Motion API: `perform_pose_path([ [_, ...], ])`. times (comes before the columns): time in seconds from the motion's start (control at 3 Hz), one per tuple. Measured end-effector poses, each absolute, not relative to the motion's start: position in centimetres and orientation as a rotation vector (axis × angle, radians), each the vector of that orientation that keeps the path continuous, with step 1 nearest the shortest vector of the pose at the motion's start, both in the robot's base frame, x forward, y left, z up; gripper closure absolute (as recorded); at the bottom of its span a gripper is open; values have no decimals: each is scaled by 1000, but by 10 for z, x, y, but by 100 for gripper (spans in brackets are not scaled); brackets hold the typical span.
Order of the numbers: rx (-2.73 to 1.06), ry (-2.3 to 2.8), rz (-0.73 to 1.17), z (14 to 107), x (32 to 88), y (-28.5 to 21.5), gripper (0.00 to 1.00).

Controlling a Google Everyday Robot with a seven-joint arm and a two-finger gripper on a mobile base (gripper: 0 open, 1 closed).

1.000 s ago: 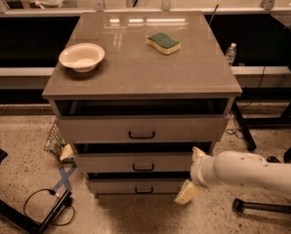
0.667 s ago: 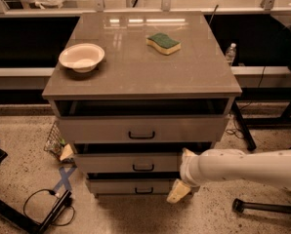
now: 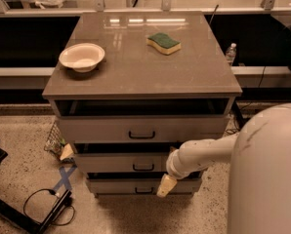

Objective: Open middle drawer

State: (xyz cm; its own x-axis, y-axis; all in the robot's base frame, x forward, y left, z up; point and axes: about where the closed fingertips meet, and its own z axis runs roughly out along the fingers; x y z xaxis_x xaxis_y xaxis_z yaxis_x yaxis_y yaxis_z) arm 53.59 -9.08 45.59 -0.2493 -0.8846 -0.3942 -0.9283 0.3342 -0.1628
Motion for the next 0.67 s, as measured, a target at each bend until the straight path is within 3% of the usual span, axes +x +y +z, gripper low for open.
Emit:
perform_pose_path([
  [0.33, -1608, 2194, 175, 440, 553, -85, 0],
  [0.67, -1622, 2190, 198, 429, 568, -78, 15],
])
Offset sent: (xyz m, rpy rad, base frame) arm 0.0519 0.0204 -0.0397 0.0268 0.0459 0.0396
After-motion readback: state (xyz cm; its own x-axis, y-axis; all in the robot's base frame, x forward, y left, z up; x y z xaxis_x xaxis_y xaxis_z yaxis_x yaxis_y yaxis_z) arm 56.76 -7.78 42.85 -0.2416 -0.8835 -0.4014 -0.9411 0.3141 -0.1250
